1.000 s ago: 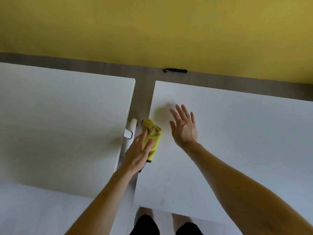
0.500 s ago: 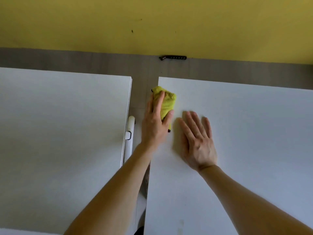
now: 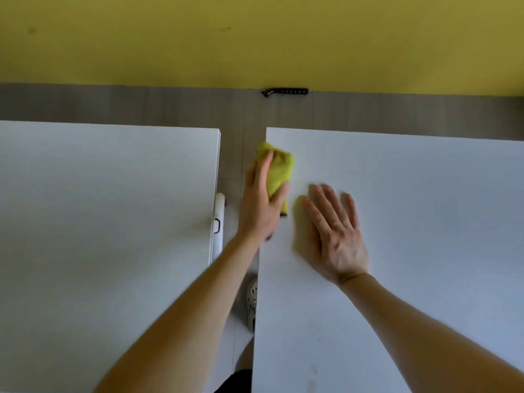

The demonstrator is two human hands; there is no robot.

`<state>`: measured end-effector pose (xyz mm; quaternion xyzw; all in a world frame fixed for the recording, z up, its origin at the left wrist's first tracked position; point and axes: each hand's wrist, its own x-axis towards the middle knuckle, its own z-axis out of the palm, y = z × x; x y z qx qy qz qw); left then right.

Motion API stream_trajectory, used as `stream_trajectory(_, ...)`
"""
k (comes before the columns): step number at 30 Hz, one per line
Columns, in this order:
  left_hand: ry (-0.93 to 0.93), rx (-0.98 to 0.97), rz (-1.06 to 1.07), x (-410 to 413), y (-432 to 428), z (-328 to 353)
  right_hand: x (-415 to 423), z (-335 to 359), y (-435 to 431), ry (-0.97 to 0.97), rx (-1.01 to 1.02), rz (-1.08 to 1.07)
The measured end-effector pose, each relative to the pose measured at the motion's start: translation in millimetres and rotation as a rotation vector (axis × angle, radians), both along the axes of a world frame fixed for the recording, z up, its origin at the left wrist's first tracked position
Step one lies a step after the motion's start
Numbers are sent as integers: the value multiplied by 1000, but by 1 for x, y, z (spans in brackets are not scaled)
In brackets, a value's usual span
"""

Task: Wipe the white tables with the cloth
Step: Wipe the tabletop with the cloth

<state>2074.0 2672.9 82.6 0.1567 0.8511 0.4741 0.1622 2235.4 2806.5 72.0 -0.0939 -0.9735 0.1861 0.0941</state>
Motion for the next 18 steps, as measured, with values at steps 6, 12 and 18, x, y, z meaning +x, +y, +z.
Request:
stream_trajectory(6,86,-26,2,20,-3,2,2,2,-2,31,-14,-14)
stream_trajectory(12,56,-65,-23,55,-31,3,1,0,-1,31,-17,-14)
stream_trajectory(18,67,-25,23,-37,33,-11,0,-2,1,39,3,-16)
